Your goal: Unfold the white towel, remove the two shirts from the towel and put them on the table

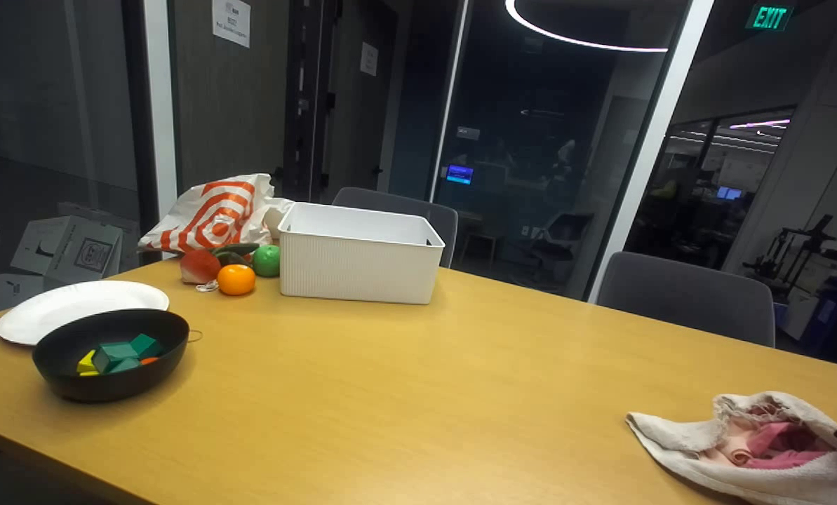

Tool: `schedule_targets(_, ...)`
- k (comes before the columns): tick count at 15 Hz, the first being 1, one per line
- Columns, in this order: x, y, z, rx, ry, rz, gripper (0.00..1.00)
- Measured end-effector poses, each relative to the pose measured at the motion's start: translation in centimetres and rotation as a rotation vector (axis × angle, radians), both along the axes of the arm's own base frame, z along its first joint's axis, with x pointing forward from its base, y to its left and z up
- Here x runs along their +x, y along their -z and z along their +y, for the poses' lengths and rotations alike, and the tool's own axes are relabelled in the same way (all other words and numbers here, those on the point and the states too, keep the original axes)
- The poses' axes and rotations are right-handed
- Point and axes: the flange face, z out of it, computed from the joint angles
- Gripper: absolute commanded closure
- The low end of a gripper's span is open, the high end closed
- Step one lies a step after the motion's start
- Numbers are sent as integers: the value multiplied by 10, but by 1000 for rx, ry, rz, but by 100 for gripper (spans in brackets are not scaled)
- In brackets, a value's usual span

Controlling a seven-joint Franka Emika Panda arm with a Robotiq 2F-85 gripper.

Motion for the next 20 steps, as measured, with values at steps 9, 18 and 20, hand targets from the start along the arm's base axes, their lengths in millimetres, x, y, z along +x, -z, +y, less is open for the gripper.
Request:
schedule_targets(9,7,40,13,-31,-108,130,0)
schedule_targets(18,12,60,18,-51,-139,188,81)
schedule_targets(20,13,58,18,-48,-140,184,43)
